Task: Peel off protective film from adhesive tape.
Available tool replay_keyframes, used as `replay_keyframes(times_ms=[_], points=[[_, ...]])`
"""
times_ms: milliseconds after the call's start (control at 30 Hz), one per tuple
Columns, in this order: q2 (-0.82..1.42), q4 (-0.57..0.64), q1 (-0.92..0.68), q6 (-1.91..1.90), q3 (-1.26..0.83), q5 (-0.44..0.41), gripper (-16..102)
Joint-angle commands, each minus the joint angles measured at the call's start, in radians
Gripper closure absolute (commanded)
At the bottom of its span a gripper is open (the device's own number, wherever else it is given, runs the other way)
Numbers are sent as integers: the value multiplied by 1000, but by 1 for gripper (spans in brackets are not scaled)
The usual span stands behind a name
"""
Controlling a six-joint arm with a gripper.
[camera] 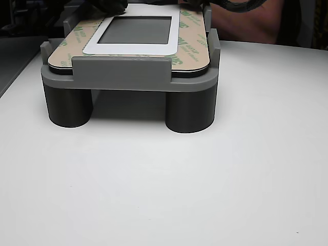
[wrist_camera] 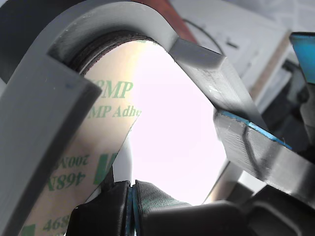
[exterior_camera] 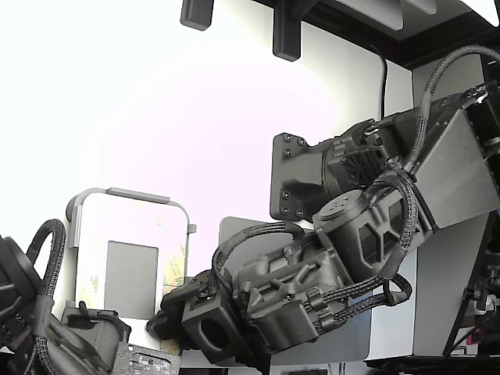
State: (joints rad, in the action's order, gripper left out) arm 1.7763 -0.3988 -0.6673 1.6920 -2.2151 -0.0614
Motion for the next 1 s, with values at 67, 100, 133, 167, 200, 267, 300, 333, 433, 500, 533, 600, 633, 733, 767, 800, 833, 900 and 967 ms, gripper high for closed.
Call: replay_keyframes(times_ms=[67, 100, 133, 167, 200, 267, 300, 333, 433, 500, 533, 600, 633, 733, 767, 800, 833, 900, 967], points=[[8, 3, -6, -2, 37, 12, 95], [8, 3, -8, -3, 37, 12, 95], [6, 3, -9, -6, 37, 12, 95], [6, 5, -11, -8, 38, 12, 95], [5, 3, -14, -9, 40, 11, 95], [3, -3, -18, -11, 46, 8, 95], [2, -6, -20, -14, 49, 8, 95], [0, -11, -21, -15, 54, 8, 95], [-3, -17, -23, -17, 61, 8, 95], [-5, -17, -25, -17, 61, 8, 95], [-5, -17, -25, -18, 63, 8, 95], [-6, -17, -28, -20, 64, 8, 95], [-8, -17, -28, -21, 66, 8, 95], [-15, -20, -32, -21, 77, 8, 95], [-18, -20, -34, -21, 78, 8, 95], [-21, -18, -34, -21, 80, 9, 95], [-23, -18, -34, -21, 81, 9, 95], [-28, -18, -35, -20, 89, 11, 95], [-32, -18, -35, -20, 91, 12, 95]])
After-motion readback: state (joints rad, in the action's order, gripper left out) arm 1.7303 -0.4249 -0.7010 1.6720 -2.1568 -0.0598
